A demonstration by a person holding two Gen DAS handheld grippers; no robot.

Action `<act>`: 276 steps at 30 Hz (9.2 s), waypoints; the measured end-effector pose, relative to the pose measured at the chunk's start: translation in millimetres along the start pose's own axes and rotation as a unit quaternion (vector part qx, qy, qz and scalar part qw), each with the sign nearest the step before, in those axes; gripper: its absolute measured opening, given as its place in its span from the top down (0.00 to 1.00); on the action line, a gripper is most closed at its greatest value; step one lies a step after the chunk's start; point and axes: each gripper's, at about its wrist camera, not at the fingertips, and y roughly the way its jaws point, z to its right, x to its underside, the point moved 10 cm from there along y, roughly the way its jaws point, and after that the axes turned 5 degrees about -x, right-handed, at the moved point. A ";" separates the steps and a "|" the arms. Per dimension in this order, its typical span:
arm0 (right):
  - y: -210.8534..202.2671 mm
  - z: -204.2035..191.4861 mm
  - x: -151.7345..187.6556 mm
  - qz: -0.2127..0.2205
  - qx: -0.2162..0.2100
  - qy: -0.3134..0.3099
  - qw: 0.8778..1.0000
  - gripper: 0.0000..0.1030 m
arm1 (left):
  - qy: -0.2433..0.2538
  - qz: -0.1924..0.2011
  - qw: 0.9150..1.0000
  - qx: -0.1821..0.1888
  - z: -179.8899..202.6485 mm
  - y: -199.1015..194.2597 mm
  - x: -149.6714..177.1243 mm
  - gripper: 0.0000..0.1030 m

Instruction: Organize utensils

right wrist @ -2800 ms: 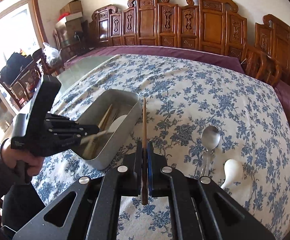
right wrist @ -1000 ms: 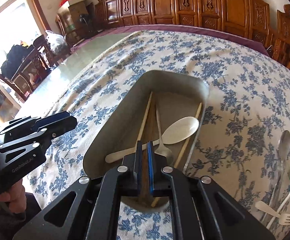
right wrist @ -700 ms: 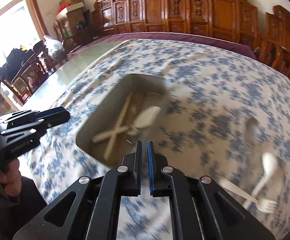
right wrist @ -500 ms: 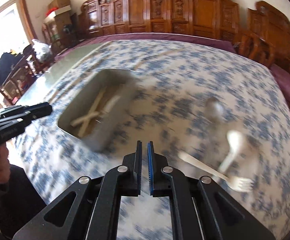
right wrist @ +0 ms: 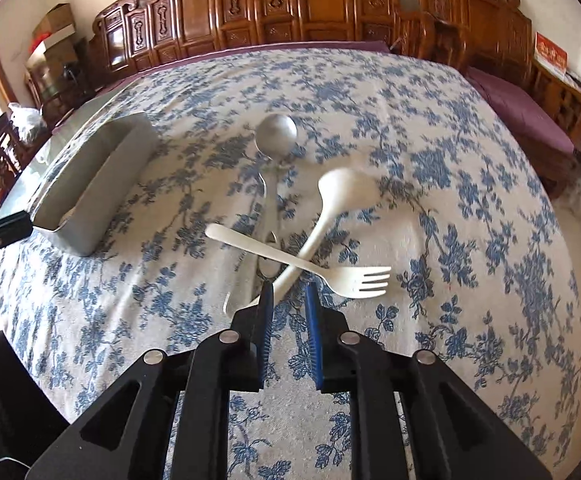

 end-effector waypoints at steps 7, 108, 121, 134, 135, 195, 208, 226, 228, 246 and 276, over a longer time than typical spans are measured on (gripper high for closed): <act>14.9 -1.1 -5.8 0.004 0.009 -0.004 1.000 0.81 | 0.005 -0.009 1.000 0.007 13.3 3.4 7.0 0.81; -11.4 127.6 4.3 -0.027 -0.073 0.041 0.996 0.95 | 0.141 -0.060 0.987 0.056 215.2 148.5 -56.9 0.77; -18.3 122.7 9.2 -0.024 -0.071 0.044 0.996 0.95 | 0.151 -0.058 0.984 0.070 222.3 147.0 -59.3 0.92; -46.9 82.3 -1.2 -0.007 -0.063 0.021 0.998 0.95 | 0.129 0.000 0.989 0.078 187.4 67.7 -81.6 0.92; -48.7 75.5 -3.3 -0.005 -0.065 0.017 0.998 0.95 | 0.125 0.004 0.989 0.076 181.7 62.1 -83.4 0.92; 31.6 -103.0 -39.0 -0.060 -0.110 -0.075 0.989 0.95 | -0.023 -0.010 0.999 -0.041 -93.5 79.5 -55.6 0.84; 22.1 -151.2 -62.8 -0.041 -0.140 -0.081 0.986 0.95 | -0.046 0.040 0.998 -0.026 -110.5 40.7 -53.3 0.84; 49.5 -242.3 -99.8 -0.026 -0.178 -0.094 0.979 0.95 | -0.111 0.030 0.991 -0.073 -194.8 47.5 -46.8 0.84; 57.3 -250.6 -103.8 -0.028 -0.178 -0.094 0.979 0.95 | -0.115 0.030 0.990 -0.078 -199.5 46.4 -46.0 0.84; 118.1 -257.9 -100.5 -0.069 -0.183 -0.050 0.979 0.91 | -0.105 0.041 0.990 -0.079 -191.6 39.6 -51.0 0.84; 41.5 -19.7 -58.8 -0.009 0.023 -0.038 0.999 0.77 | -0.032 0.085 0.996 0.004 -52.0 25.7 -75.9 0.47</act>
